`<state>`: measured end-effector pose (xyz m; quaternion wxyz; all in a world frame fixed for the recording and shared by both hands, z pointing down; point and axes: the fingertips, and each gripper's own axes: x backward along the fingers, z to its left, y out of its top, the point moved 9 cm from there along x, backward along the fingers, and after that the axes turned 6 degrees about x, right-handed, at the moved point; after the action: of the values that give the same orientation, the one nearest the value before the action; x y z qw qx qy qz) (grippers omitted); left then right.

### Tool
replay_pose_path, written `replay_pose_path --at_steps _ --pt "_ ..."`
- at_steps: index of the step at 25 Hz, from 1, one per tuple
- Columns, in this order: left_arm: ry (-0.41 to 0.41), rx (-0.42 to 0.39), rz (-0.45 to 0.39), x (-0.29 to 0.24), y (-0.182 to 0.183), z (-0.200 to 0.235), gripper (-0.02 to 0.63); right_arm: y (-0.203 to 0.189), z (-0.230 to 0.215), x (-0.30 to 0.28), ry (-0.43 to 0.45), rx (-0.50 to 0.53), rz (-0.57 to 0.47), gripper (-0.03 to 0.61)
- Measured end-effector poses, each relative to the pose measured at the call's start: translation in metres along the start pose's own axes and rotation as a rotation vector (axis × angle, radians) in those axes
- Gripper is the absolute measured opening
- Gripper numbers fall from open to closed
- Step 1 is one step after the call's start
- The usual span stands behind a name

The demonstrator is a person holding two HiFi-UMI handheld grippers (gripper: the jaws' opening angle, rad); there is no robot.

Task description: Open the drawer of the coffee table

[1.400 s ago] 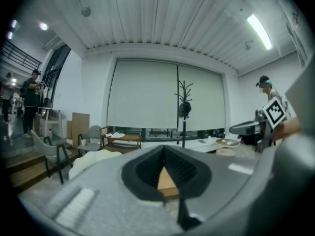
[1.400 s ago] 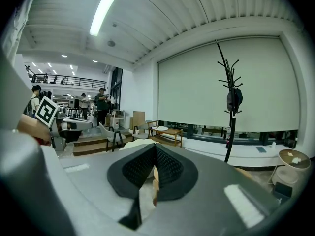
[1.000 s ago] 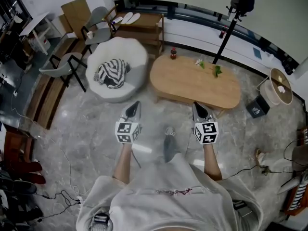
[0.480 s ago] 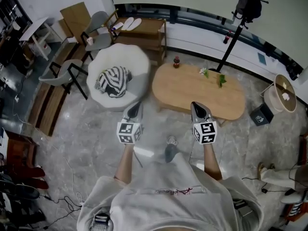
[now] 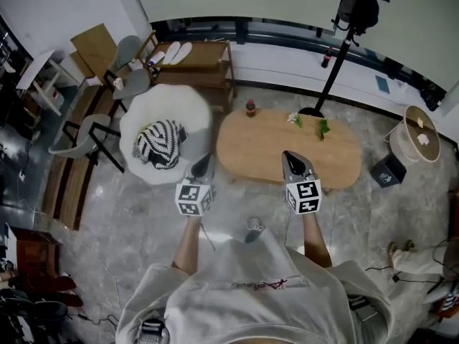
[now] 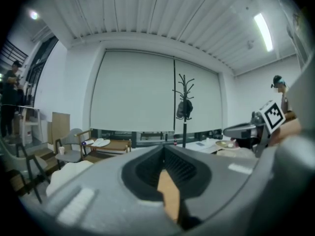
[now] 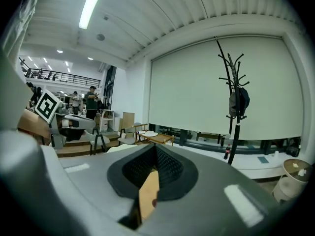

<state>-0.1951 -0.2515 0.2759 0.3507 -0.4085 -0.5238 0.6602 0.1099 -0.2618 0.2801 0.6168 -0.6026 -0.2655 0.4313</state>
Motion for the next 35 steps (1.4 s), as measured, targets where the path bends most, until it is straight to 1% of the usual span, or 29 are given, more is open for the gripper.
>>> replay_pose_path --at_steps 4,10,14,19,25,29,32,35 --pt "-0.035 -0.01 0.004 -0.045 0.008 0.003 -0.002 -0.003 -0.033 -0.017 -0.048 -0.015 0.011 0.002" --pt "-0.07 -0.008 0.009 -0.094 0.011 0.007 -0.002 -0.008 -0.068 -0.039 -0.086 -0.021 0.026 0.002" --pt "-0.087 -0.011 0.018 -0.115 0.012 0.011 -0.002 -0.01 -0.082 -0.046 -0.116 -0.025 0.035 0.003" --pt "-0.129 -0.007 0.035 -0.133 0.009 0.009 -0.002 -0.017 -0.089 -0.039 -0.166 -0.04 0.062 0.003" --pt "-0.21 -0.003 0.058 -0.149 0.002 0.0 -0.002 -0.025 -0.089 -0.016 -0.249 -0.065 0.096 0.003" --pt "-0.247 -0.003 0.075 -0.147 -0.003 0.007 -0.002 -0.023 -0.076 -0.012 -0.305 -0.074 0.103 0.002" --pt "-0.251 0.008 0.082 -0.14 -0.007 0.023 -0.002 -0.019 -0.06 -0.016 -0.31 -0.072 0.12 0.003" --pt "-0.238 0.02 0.085 -0.129 -0.008 0.043 -0.002 -0.016 -0.041 -0.025 -0.3 -0.068 0.138 0.002"
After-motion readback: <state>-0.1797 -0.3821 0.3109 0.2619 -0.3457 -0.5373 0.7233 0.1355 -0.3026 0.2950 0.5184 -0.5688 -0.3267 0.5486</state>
